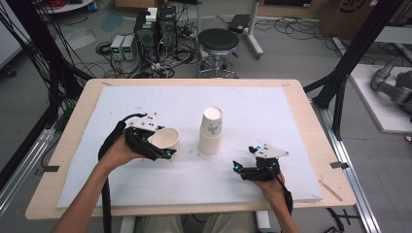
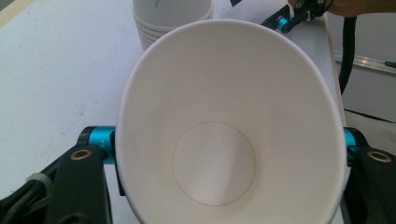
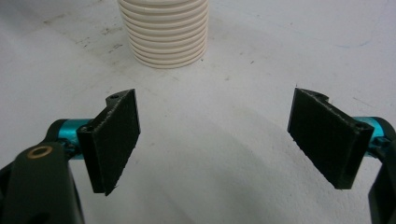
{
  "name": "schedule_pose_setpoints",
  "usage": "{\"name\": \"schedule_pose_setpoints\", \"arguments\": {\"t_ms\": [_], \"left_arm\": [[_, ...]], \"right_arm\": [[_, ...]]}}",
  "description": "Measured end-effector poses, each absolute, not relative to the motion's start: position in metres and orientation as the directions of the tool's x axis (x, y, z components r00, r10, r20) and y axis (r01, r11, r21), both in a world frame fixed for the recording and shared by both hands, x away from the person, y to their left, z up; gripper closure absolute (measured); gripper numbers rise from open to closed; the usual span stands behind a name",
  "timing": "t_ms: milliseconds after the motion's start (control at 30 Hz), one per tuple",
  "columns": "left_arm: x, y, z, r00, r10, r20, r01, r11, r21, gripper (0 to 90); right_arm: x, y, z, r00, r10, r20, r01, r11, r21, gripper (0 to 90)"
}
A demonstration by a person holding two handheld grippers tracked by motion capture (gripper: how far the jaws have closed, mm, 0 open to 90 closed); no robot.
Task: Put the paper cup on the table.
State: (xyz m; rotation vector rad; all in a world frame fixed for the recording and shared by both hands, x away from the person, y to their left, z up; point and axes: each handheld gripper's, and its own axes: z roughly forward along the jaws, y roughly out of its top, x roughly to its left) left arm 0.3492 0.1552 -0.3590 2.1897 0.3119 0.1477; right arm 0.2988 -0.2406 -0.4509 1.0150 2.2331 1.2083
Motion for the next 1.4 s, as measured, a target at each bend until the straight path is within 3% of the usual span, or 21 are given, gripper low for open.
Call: {"name": "schedule_pose_setpoints", "arguments": {"t_ms": [1400], "left_arm": [[0.385, 0.149, -0.391, 0.905, 0.426, -0.001, 0.303, -0.642, 0.704, 32.3]], "right_arm": [[0.300, -0.241, -0.451, -0.663, 0.749, 0.002, 0.413, 0.364, 0.835, 17.4]]}}
